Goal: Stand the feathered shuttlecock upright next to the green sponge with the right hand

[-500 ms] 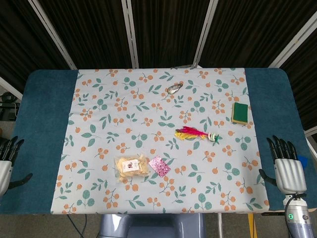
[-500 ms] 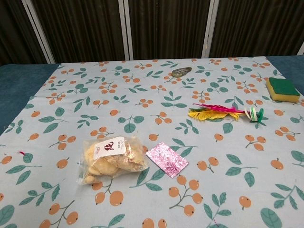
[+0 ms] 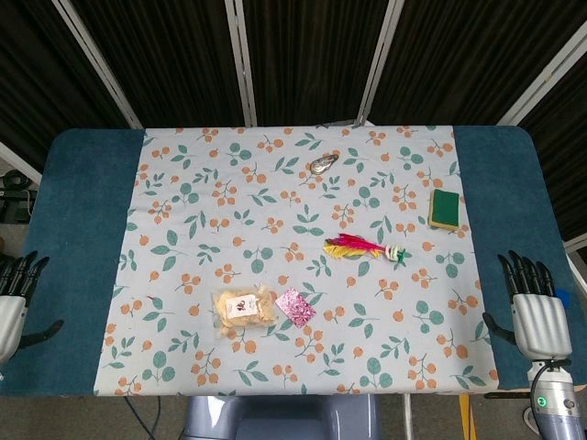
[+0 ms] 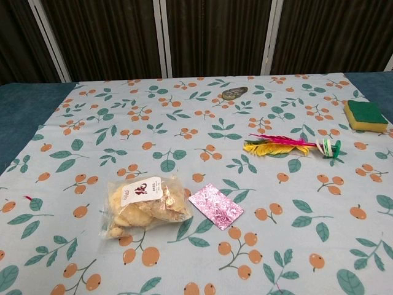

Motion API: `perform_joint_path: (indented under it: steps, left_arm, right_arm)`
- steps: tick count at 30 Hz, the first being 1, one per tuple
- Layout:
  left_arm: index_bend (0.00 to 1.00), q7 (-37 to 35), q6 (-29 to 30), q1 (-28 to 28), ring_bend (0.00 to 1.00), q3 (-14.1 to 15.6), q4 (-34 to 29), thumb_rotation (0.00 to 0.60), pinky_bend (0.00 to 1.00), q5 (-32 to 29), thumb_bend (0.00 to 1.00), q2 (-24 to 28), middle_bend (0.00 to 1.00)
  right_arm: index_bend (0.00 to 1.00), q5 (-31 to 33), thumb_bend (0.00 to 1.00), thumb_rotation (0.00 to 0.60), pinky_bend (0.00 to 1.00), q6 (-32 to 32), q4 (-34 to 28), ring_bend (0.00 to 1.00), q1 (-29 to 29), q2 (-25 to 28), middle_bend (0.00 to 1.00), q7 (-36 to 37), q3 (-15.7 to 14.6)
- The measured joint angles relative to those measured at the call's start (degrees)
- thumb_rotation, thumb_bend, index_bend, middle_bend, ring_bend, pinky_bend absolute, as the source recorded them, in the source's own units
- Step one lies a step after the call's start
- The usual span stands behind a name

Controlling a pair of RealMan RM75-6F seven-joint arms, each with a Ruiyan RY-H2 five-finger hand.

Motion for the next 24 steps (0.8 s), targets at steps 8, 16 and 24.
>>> perform_joint_path:
  steps: [8, 16, 24]
  left_arm:
    - [0.00, -0.20, -0.01, -0.08, 0.00, 0.06, -0.16, 0.559, 0.00, 0.18, 0.20, 0.06, 0.00]
    - [0.00, -0.05, 0.86, 0.40, 0.00, 0.19, -0.30, 0.561, 0.00, 0.40, 0.20, 0.23, 0.00]
    - [0.00, -0.49, 0.75, 0.37, 0.00, 0.20, -0.56, 0.559, 0.00, 0.39, 0.20, 0.36, 0.00]
  right_arm:
    - [0.00, -0.26, 0.15, 0.600, 0.00, 0.02, -0.24, 0.00, -0.01, 0.01, 0.00, -0.14, -0.12]
    - [0.08, -0.03, 0.15, 0.600, 0.00, -0.77, -2.10, 0.00, 0.81, 0.01, 0.00, -0.23, 0.47]
    - [0.24, 2.30, 0.15, 0.600, 0.00, -4.94, -5.56, 0.00, 6.29, -2.41, 0.05, -8.15, 3.80]
